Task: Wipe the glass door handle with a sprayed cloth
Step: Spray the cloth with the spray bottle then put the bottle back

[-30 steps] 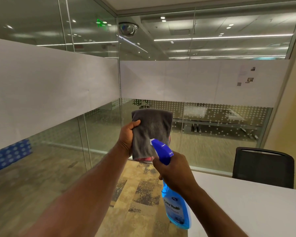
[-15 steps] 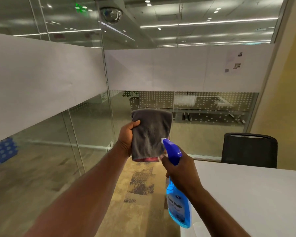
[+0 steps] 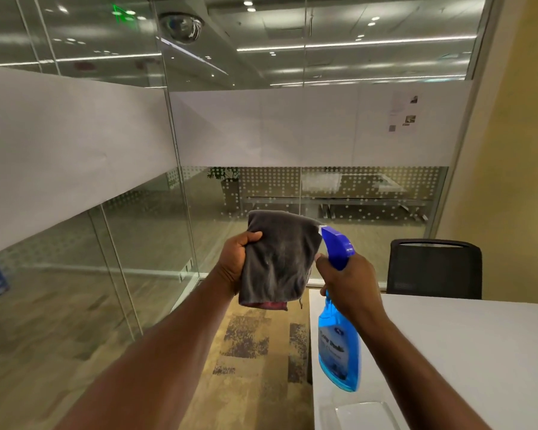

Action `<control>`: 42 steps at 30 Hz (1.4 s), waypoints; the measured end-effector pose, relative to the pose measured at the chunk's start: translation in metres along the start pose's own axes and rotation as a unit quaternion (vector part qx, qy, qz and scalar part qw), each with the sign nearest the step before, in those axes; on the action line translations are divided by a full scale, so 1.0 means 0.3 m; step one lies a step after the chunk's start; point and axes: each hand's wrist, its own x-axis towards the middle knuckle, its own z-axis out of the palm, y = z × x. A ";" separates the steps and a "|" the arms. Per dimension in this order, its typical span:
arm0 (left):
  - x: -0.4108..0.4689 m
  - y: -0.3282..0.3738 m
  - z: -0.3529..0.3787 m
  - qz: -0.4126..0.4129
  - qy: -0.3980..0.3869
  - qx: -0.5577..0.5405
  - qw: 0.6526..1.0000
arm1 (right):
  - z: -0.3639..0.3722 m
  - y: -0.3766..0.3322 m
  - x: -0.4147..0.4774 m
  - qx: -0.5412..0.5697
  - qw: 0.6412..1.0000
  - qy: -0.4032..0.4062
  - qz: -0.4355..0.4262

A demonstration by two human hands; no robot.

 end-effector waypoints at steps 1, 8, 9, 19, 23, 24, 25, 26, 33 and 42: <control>0.001 0.001 0.003 -0.001 0.000 0.002 1.000 | -0.001 -0.002 -0.002 0.002 1.000 -0.004 -0.006; -0.006 -0.005 0.034 0.002 -0.021 0.016 1.000 | 0.032 -0.059 -0.044 0.008 0.995 -0.058 -0.079; -0.010 -0.005 0.035 0.000 -0.026 0.019 0.999 | 0.039 -0.073 -0.051 0.003 0.994 -0.062 -0.089; -0.046 -0.006 0.015 -0.003 -0.054 0.042 0.998 | 0.084 -0.123 -0.065 -0.021 0.992 -0.059 -0.107; -0.049 -0.007 0.006 -0.017 -0.038 0.029 0.999 | 0.080 -0.063 -0.062 0.002 0.995 -0.050 -0.091; -0.050 -0.008 0.005 -0.017 -0.031 0.028 0.999 | 0.077 -0.042 -0.062 0.010 0.995 -0.050 -0.083; -0.048 -0.011 0.003 -0.014 -0.023 0.026 0.999 | 0.074 -0.019 -0.062 0.018 0.996 -0.050 -0.074; -0.046 -0.013 0.002 -0.011 -0.015 0.025 1.000 | 0.072 0.006 -0.060 0.025 0.996 -0.050 -0.065; -0.020 -0.067 0.023 -0.020 -0.006 0.008 1.000 | 0.044 0.252 -0.036 -0.005 1.000 -0.022 0.010; 0.044 -0.206 0.092 -0.055 -0.024 -0.005 0.998 | -0.016 0.465 -0.014 0.032 0.997 0.013 0.071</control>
